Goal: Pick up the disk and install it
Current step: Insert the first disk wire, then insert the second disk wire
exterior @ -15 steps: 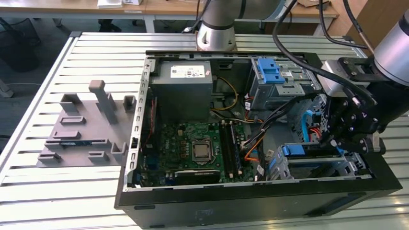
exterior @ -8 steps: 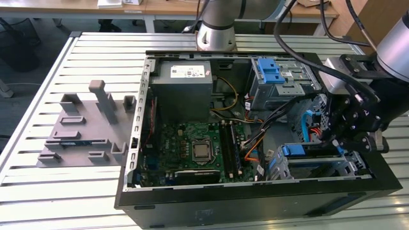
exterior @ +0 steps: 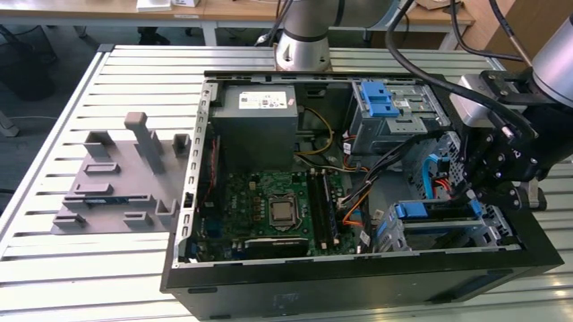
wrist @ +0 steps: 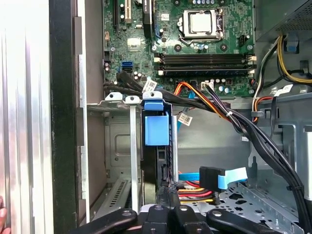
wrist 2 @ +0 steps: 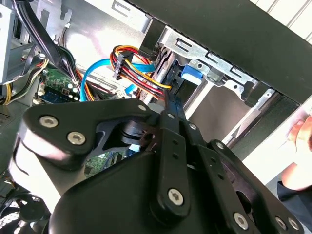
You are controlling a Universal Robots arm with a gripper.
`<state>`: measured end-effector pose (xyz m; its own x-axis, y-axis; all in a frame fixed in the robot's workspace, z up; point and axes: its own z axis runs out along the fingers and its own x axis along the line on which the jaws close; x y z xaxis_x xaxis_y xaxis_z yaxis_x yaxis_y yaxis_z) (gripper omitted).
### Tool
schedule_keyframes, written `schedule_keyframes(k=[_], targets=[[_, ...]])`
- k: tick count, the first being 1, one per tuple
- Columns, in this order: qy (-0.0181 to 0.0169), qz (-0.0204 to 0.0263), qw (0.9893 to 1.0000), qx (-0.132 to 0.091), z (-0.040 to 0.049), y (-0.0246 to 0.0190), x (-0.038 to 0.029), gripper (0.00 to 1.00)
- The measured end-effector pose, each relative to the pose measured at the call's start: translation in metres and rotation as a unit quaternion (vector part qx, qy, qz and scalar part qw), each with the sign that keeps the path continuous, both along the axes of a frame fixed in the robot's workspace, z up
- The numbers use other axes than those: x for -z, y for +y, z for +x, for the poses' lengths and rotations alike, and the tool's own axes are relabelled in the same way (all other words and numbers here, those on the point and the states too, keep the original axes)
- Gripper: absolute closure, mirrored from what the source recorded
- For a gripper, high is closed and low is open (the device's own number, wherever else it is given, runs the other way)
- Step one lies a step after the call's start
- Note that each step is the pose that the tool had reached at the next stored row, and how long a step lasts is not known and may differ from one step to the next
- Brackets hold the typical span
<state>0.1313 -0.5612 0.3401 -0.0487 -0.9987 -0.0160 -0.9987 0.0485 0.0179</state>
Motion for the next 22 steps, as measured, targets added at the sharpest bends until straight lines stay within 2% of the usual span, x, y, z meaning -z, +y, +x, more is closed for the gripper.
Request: schedule_keyframes(k=[1, 15, 22], targets=[[0.0, 0.0, 1.0, 0.0, 0.0, 0.0, 0.0, 0.89], [0.0001, 0.0, 1.0, 0.0, 0.0, 0.0, 0.0, 0.89], [0.0001, 0.0, 1.0, 0.0, -0.0068, 0.0, 0.0, 0.89]])
